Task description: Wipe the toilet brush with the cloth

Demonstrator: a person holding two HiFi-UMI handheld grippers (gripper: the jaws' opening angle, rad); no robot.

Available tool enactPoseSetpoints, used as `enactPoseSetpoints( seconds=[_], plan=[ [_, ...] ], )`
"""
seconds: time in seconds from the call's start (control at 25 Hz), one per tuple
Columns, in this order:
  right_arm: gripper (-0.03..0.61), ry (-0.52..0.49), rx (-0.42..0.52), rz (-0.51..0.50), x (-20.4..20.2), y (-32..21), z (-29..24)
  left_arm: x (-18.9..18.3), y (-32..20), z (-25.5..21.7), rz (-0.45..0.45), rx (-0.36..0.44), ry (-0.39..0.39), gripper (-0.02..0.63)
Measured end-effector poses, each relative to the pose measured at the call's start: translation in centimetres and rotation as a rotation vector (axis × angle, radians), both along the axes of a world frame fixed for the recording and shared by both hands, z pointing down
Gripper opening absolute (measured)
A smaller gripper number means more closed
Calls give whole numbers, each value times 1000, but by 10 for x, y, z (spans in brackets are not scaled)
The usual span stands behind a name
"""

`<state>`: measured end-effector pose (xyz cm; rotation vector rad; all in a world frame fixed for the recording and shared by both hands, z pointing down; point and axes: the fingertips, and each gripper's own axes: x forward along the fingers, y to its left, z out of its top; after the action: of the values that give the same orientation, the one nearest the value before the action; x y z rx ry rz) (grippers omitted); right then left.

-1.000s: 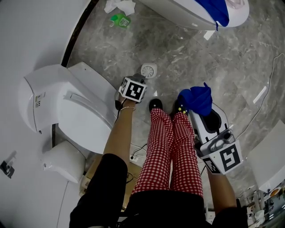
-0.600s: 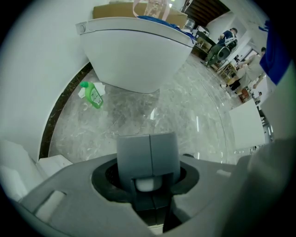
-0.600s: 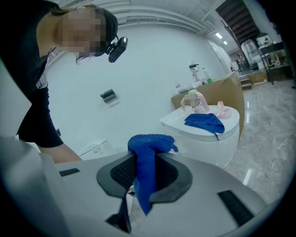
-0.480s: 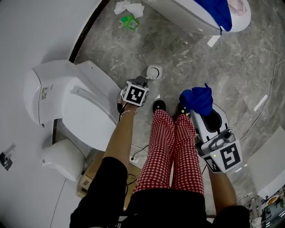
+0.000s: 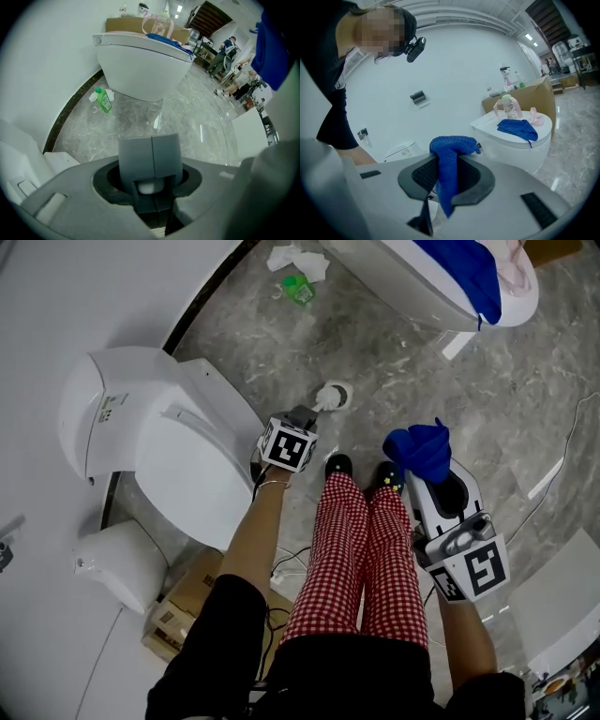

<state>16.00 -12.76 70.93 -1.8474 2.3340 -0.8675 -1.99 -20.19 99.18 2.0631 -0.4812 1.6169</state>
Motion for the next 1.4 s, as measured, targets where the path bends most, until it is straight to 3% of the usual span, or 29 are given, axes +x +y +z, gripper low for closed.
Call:
enactPoseSetpoints(
  seconds=[0.76, 0.92, 1.12, 1.4],
  plan=[
    [78, 26, 51, -100, -62, -13, -37, -33, 8, -60, -107, 60, 154, 172],
    [78, 33, 62, -110, -67, -17, -44, -33, 3, -79, -144, 84, 215, 172],
    [78, 45, 76, -115, -71, -20, -53, -36, 2, -96, -122, 97, 227, 172],
    [78, 51, 97, -113, -72, -23, -61, -40, -4, -127, -172, 133, 278, 172]
  ],
)
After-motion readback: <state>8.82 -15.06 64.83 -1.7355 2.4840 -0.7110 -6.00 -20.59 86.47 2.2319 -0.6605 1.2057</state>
